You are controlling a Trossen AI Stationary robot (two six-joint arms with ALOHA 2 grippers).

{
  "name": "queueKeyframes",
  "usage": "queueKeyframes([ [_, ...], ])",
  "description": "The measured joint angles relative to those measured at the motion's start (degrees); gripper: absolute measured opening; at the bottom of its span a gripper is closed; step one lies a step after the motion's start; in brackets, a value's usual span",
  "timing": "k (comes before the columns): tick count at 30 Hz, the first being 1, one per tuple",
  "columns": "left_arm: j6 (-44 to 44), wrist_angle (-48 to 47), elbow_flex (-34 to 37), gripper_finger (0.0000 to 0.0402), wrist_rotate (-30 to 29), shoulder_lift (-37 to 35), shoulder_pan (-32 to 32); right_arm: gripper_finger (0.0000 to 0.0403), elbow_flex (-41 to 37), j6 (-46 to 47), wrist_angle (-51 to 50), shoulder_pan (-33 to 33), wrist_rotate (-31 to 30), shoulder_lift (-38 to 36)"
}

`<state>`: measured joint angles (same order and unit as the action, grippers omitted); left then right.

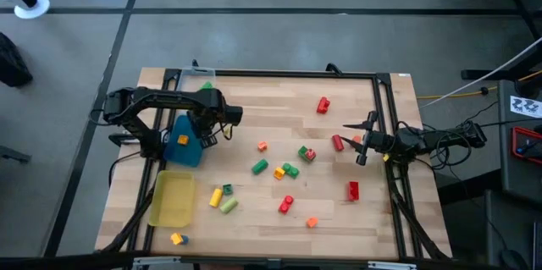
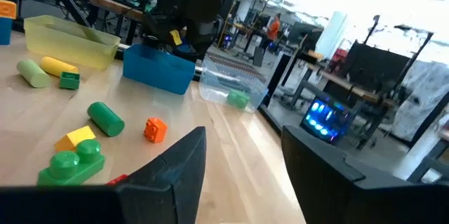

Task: Sort blocks by size
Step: Put the blue 4 stud game piece into the blue bin, then put the top red 2 stud game piece into the transparent bin

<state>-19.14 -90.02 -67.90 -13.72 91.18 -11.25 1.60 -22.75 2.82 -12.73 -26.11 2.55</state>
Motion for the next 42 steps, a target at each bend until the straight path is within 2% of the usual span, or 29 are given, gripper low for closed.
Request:
queueKeyframes([
  [3, 1.1, 0.0, 0.0, 0.0155, 0.01, 0.0, -0.35, 0.0189, 0.15, -2.0, 0.86, 0.0, -0.26, 0.02],
  [7, 0.06, 0.11, 0.82, 0.0155, 0.19, 0.0, -0.56, 0.0189, 1.99, -1.73, -0.37, 0.0, -3.72, 1.0],
  [16, -8.15, 0.34, 10.51, 0.0155, 1.77, 0.04, -0.56, 0.0189, 5.64, -2.61, -0.14, 0.0, -4.39, 7.47],
  [27, -3.84, 9.42, 15.51, 0.0156, 1.77, 0.07, -0.82, 0.0189, 8.18, -2.68, 0.14, 0.0, -4.37, 15.35],
  [30, -2.94, 9.71, 16.1, 0.0168, 1.75, 0.07, -1.28, 0.0189, 9.29, -2.65, 0.11, 0.0, -4.35, 16.2],
  [37, -4.73, 9.36, 16.68, 0.0223, 1.24, 0.07, -2.34, 0.0188, 11.74, -3.02, 0.14, 0.0, -4.47, 18.44],
  [40, -1.12, 5.3, 15.12, 0.023, 2.87, 0.07, -3.1, 0.0188, 12.77, -3.21, -0.09, 0.56, -5.33, 19.75],
  [42, -1.87, 2.07, 13.79, 0.0229, 3.43, 0.05, -3.51, 0.0188, 14.59, -3.21, -0.79, 2.24, -5.29, 21.26],
])
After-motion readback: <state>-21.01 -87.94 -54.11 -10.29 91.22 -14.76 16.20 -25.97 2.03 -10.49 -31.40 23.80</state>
